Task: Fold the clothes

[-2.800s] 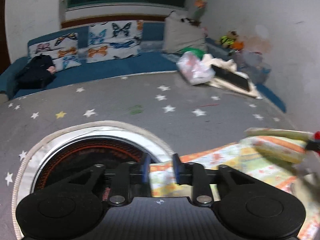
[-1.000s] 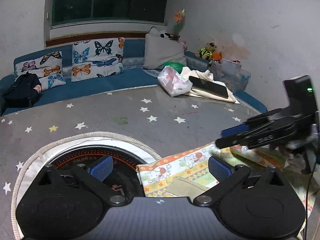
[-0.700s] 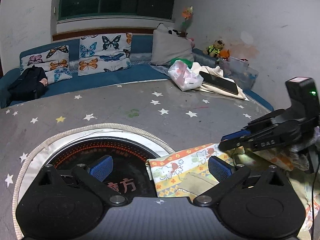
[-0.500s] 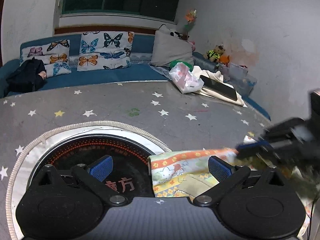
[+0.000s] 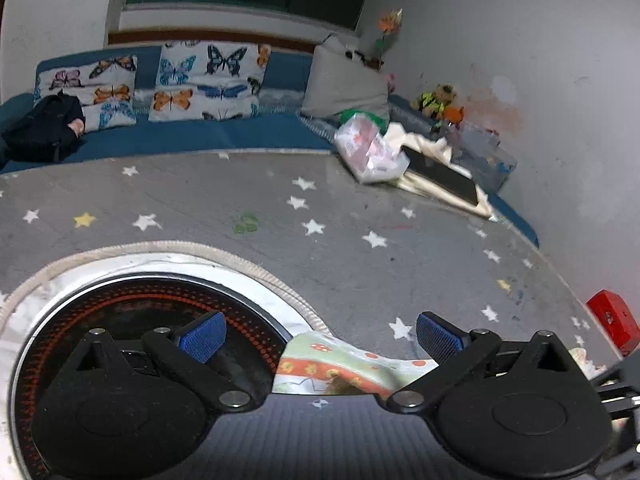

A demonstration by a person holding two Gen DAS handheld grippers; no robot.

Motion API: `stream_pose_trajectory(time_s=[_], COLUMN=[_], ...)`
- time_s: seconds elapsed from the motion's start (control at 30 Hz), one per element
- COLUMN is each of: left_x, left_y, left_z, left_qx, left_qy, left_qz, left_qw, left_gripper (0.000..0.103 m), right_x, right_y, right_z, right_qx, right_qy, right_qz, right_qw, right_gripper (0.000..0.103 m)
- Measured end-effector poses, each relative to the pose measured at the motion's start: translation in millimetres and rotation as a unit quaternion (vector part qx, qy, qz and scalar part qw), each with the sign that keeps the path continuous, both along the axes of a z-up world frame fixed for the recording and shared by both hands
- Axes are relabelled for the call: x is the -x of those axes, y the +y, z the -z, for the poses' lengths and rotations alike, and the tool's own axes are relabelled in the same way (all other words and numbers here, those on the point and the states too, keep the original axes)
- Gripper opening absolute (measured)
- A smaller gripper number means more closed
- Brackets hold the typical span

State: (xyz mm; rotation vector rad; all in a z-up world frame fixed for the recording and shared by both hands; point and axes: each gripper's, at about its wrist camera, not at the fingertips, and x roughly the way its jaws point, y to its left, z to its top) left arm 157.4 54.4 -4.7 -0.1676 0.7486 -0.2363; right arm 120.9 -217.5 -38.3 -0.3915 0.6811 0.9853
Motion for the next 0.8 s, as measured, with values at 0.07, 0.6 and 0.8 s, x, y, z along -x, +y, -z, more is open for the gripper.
stream_pose_trajectory(time_s=[0.07,0.6,0.8], left_x=[-6.4,-5.4,0.5], left_y=[-4.2,-13.2,-15.3], left_z=[7.0,26.6,20.1], left_qx=[-0.005,0.014,-0.004], left_qy=[0.01,0.046,0.019], left_qz=[0.003,0.059,0.07], left_qw=[0.9999,0.9971,0.9974], left_gripper=[0.103,0.035,0.025], right_x=[2.7,-52.7,-63.1], right_y=[-13.9,-117.8,-110.6], right_z=[-10.4,-29.0,-6.5], right_qx=[-0.017,-0.107,-0.076], right_qy=[0.001,0.052,0.088], right_qz=[0.016,0.22,0.205], right_qw=[1.0,0.968,0.972], right_gripper=[0.023,0.04,0.028])
